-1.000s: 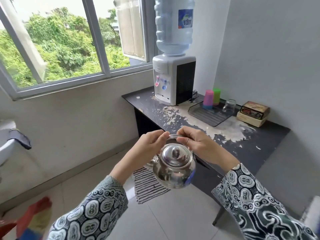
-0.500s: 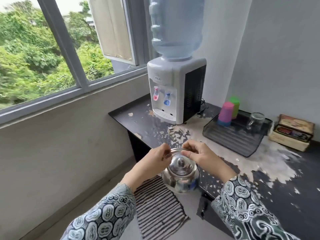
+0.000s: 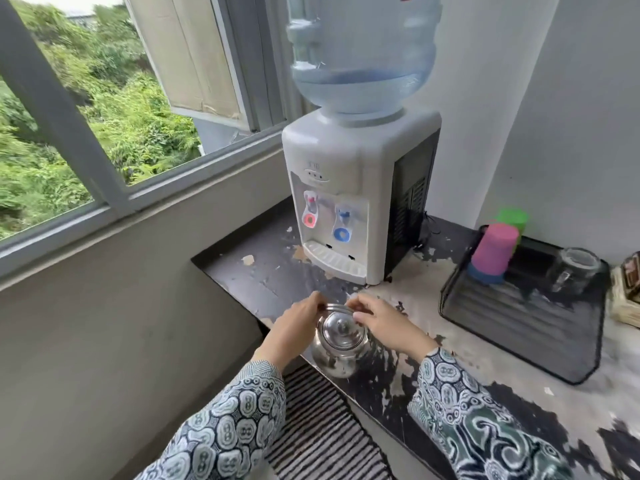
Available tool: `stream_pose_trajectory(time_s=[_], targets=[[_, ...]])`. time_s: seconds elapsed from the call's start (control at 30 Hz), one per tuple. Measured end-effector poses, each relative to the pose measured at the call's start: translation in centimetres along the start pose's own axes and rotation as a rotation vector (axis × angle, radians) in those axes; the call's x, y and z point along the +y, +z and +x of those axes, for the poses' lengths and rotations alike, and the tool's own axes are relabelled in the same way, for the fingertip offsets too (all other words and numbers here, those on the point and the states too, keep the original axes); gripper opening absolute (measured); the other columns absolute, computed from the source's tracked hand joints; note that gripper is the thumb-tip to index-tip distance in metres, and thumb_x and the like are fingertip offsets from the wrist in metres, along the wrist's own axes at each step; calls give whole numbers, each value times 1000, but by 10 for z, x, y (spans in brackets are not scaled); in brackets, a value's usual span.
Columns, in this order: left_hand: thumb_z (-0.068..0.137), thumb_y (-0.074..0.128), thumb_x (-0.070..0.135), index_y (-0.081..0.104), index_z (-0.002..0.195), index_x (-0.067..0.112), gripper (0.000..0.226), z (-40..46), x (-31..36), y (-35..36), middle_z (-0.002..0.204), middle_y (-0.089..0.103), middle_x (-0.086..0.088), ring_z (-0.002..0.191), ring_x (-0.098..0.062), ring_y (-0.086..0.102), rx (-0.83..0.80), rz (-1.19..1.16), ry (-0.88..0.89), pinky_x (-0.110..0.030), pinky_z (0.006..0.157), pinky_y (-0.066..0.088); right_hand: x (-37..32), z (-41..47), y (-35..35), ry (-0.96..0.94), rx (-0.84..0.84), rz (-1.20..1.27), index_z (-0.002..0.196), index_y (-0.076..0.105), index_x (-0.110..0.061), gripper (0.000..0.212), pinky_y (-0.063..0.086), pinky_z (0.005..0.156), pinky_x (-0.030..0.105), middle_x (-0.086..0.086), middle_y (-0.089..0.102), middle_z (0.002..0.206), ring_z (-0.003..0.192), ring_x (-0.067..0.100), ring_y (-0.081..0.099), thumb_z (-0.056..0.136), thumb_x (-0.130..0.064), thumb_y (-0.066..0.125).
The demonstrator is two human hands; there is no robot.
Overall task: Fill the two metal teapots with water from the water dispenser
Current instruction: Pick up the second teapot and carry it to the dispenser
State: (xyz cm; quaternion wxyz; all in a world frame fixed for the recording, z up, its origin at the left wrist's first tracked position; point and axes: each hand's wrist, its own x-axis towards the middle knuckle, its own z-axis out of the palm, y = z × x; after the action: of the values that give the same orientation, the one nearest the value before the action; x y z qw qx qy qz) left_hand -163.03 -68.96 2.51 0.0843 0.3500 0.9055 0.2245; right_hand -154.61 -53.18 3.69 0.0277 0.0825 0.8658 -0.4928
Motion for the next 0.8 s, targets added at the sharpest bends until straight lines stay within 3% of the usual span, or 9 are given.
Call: stream_pose_trajectory(time_s=[0.33,0.53,0.6,0.7,0.8], targets=[[95,44,10,43,105,15,12,73,-58,-4,99,64,-5,82,-30,61,-8,114,72,-44,67,49,6,93,-1,32,-24,1,96,54,-23,16,39,90,27,-3,60,104,101,14,55,90,-9,46],[91,48,2,47,110,14,22,109,-92,-12,94,66,-5,78,-27,63,3,161,191,-36,61,46,3,125,7,52,63,16,96,54,-26,17,40,91,27,-3,61,104,101,14,55,90,-11,49],[92,49,5,47,109,16,20,115,-106,-12,89,66,-4,75,-25,64,19,140,245,-32,58,47,3,127,14,62,110,16,100,56,-24,18,41,88,23,-8,60,103,98,9,55,90,-11,49],[89,56,7,48,112,20,28,118,-122,-5,98,68,-2,81,-18,67,20,56,324,-34,65,57,5,124,26,42,164,-2,99,58,-23,19,34,84,5,-23,50,101,97,-8,48,91,-8,48],[85,62,9,49,115,24,36,111,-135,3,115,66,2,99,-11,63,39,-25,413,-32,73,58,15,115,41,-1,198,-46,94,59,-20,16,31,85,3,-17,50,102,98,-17,42,89,-6,51]])
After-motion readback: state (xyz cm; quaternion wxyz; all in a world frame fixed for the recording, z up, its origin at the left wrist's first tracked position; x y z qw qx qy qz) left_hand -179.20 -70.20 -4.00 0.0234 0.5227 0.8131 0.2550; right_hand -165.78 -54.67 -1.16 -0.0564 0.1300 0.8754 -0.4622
